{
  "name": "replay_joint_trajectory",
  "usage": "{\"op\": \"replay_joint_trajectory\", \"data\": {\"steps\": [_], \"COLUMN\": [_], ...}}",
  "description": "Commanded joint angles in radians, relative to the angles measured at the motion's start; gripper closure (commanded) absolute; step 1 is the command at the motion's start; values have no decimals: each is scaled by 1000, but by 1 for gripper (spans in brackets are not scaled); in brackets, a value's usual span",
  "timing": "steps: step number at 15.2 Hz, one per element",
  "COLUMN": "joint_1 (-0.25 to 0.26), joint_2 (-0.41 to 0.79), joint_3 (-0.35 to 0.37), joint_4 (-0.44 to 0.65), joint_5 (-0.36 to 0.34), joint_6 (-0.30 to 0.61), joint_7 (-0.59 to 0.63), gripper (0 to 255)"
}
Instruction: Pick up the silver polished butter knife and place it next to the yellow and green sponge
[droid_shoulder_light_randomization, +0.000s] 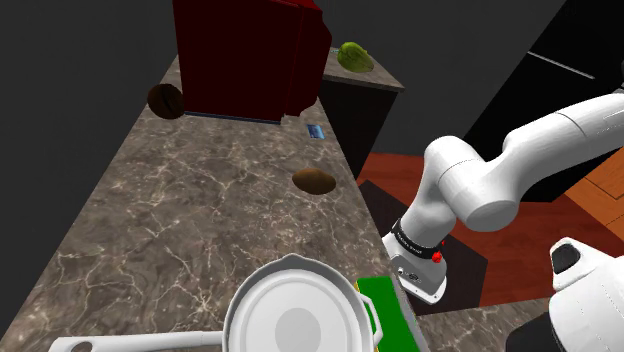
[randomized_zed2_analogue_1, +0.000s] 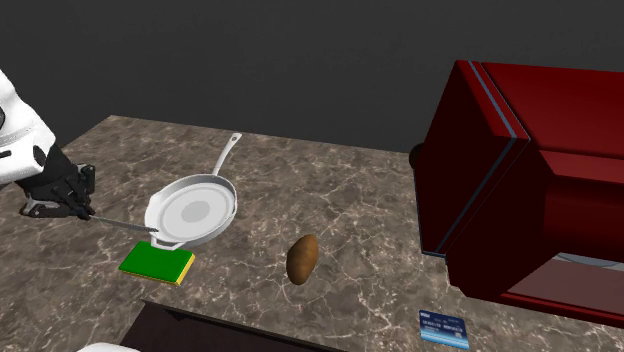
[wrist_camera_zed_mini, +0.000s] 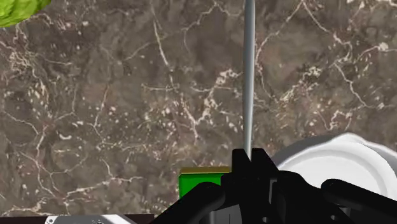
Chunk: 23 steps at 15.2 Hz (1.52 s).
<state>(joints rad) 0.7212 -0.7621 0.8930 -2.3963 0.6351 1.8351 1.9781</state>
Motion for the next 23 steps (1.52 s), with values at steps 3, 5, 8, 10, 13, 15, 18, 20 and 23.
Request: {"op": "replay_joint_trajectory", "data": {"steps": [3, 5, 8, 10, 13, 15, 18, 20, 23], "joint_1": [47, 46, 44, 42, 37, 32, 23, 15, 15], "joint_2": [-31, -28, -22, -16, -6, 2, 17, 28, 28], "joint_3": [54, 70, 97, 116, 146, 167, 202, 226, 226], "joint_4": [28, 8, -20, -38, -63, -79, -101, -114, -114], "joint_5": [43, 54, 72, 83, 101, 114, 132, 144, 144], "joint_6": [-24, 1, 40, 66, 106, 133, 175, 204, 204], "joint_7": [93, 89, 83, 79, 73, 69, 62, 58, 58], "gripper": [255, 255, 255, 255, 255, 255, 255, 255, 255]}}
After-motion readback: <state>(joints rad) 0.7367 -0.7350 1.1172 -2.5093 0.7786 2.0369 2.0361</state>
